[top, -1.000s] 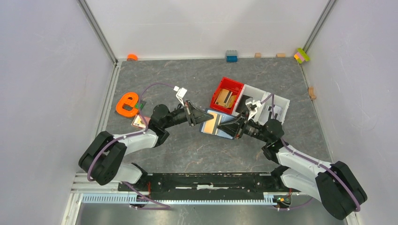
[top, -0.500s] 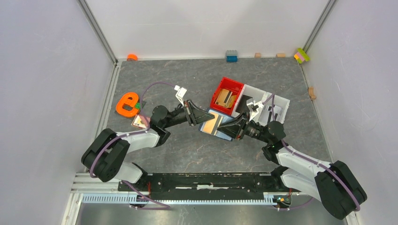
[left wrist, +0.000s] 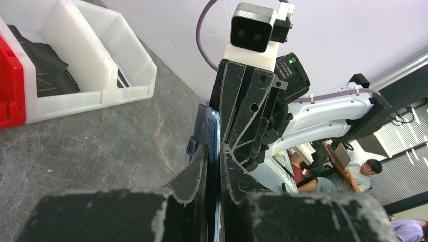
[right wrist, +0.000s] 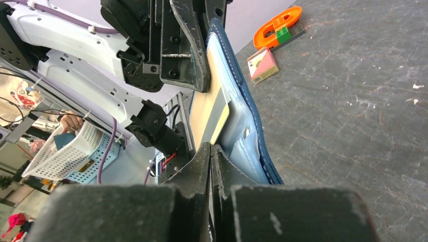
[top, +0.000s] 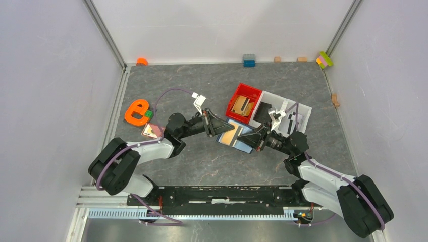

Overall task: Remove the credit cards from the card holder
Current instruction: Remove the credit card from the card holder.

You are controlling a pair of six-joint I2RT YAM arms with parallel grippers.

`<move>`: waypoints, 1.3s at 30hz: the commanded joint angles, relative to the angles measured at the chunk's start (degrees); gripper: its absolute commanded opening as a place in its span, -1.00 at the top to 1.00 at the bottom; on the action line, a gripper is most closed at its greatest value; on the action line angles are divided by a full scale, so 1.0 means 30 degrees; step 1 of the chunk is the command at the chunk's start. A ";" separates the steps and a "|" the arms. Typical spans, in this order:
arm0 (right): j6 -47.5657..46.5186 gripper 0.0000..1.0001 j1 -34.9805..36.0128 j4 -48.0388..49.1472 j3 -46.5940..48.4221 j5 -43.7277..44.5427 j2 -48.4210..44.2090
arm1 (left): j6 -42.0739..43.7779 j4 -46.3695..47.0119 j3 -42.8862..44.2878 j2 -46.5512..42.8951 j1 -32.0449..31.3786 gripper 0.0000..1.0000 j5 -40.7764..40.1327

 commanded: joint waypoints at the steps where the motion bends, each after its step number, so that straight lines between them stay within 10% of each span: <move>1: 0.1030 0.95 -0.0818 0.1674 -0.0464 0.0397 -0.0143 | 0.0866 -0.0699 0.0827 -0.0743 -0.1110 0.75 0.0992; 9: 0.1229 1.00 -0.1250 0.1761 -0.0697 0.0402 -0.0057 | 0.1373 -0.2035 0.1190 -0.0526 -0.1081 0.41 0.0864; 28: 0.0899 1.00 -0.1659 0.0562 -0.0323 0.0123 0.0860 | -0.0906 0.1106 -0.0212 -0.0802 0.0743 0.56 0.0730; 34: 0.2561 0.34 -0.1593 0.4289 -0.0484 -0.1636 0.1762 | -0.1563 0.2136 0.0026 -0.0008 0.0529 0.80 0.1141; 39: 0.2799 0.22 -0.0985 0.5137 -0.0300 -0.2017 0.2047 | -0.1419 0.2084 0.0143 0.0205 0.0268 0.95 0.0969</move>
